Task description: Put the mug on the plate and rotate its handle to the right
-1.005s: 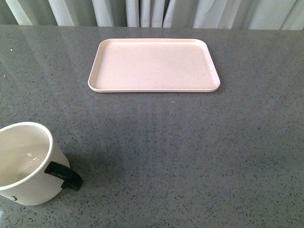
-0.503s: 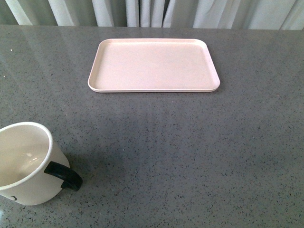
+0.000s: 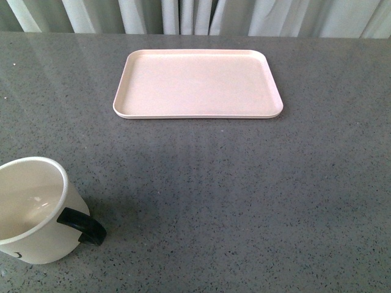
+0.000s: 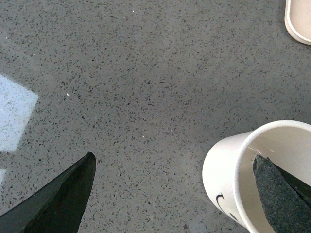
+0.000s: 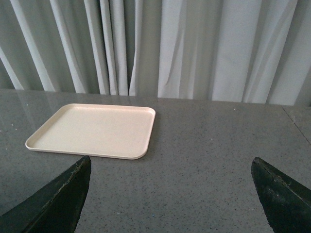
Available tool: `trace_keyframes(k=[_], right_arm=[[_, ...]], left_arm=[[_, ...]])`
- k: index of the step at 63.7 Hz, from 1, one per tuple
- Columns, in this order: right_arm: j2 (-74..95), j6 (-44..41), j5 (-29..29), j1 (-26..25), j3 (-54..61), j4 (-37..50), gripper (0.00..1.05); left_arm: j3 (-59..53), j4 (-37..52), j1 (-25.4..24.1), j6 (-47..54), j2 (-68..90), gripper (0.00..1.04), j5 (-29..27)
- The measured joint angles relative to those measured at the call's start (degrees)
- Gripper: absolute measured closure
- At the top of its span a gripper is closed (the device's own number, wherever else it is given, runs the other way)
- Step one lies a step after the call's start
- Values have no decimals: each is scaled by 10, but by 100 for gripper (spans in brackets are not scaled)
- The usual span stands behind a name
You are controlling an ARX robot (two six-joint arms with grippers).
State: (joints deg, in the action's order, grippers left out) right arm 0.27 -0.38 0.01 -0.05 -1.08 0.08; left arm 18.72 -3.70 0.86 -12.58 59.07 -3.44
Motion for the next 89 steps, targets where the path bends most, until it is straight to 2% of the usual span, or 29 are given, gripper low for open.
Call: trace_keyframes(k=[61,89], right_arm=[[0,0,0,0,0,0,9],[0,0,0,0,0,0,9]], left_arm=[[21,58,43,28,117,9,38],[43,71,45,64,183,9,65]])
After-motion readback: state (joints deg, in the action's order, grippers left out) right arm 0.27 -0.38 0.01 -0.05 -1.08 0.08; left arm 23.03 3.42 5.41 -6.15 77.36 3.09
